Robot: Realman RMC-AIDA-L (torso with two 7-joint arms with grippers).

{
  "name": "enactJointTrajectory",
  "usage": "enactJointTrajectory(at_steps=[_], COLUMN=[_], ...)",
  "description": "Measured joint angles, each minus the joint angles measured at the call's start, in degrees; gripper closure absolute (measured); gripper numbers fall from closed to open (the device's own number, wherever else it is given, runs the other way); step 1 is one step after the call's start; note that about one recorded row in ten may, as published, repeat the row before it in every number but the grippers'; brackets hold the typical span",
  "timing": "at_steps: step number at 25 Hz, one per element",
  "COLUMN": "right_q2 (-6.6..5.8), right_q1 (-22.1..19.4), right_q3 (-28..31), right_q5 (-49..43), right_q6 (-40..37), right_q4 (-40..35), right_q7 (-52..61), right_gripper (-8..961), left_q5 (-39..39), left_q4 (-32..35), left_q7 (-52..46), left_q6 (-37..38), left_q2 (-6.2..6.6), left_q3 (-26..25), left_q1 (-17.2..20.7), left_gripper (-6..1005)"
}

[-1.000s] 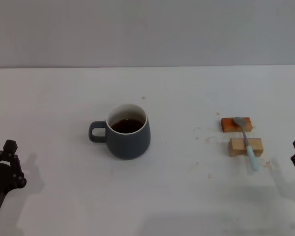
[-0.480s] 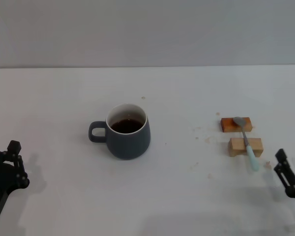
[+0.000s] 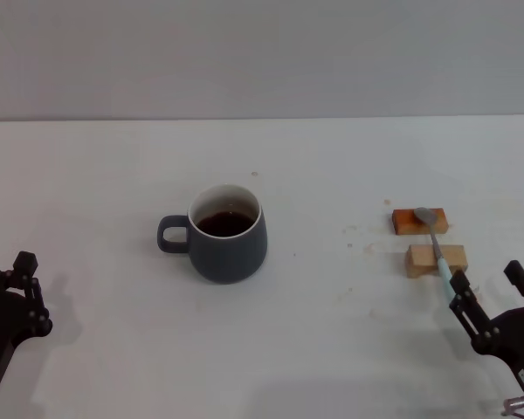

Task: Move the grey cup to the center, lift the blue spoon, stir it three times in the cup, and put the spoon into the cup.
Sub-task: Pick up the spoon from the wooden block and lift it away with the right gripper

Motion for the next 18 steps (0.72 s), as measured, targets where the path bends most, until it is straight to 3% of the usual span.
enactJointTrajectory(at_steps=[18], right_q2=[0.0], right_q1=[1.17], right_q3=[-0.1], right_q5=[0.09], right_q6=[4.49], right_q4=[0.22], right_q7=[0.0], right_gripper=[211], left_q5=[-0.02], left_q4=[0.44], left_q7=[0.02], left_q6=[0.0], left_q2=[0.09], left_q3=[0.54], left_q1=[-0.18], left_gripper=[1001])
